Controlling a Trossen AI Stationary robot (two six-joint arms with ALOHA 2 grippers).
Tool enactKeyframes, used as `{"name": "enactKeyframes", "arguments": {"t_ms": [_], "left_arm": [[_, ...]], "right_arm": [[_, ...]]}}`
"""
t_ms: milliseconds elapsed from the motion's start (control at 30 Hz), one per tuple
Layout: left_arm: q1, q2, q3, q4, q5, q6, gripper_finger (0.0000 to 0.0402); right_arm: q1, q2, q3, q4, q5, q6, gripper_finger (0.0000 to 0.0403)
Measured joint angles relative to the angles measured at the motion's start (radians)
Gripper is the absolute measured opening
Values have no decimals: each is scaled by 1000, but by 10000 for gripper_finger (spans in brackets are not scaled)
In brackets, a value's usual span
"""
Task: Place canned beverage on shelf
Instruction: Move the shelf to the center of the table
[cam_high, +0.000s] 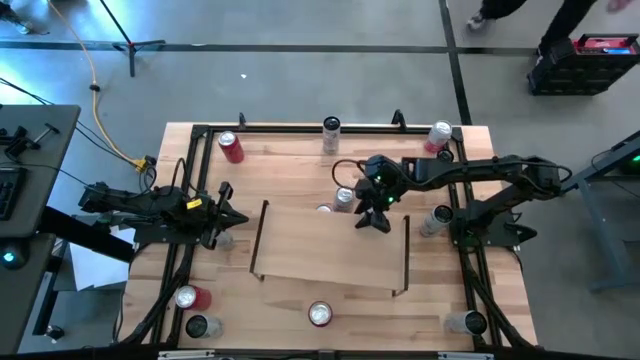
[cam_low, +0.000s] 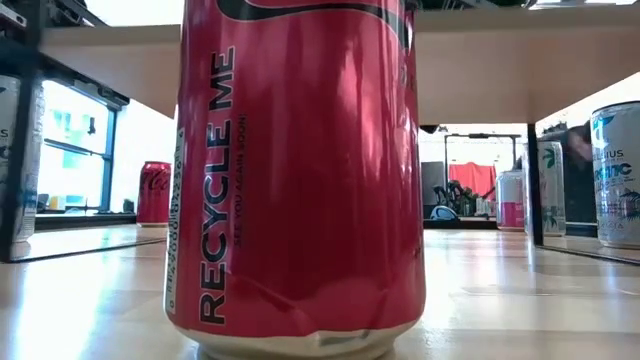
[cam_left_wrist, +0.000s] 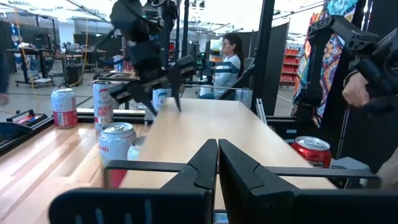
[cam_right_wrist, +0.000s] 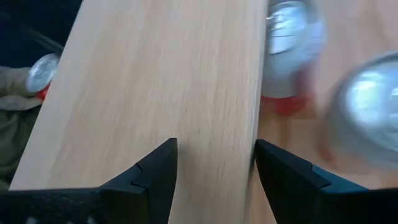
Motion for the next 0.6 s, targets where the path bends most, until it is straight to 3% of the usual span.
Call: {"name": "enactKeyframes", "arguments": {"t_ms": [267, 600], "left_arm": [[0, 0, 0, 0, 0, 0, 5], [0, 0, 0, 0, 0, 0, 5]], "right_arm": [[76, -3, -6, 9, 37, 16, 197], [48, 0, 44, -13, 154, -26, 197]]}}
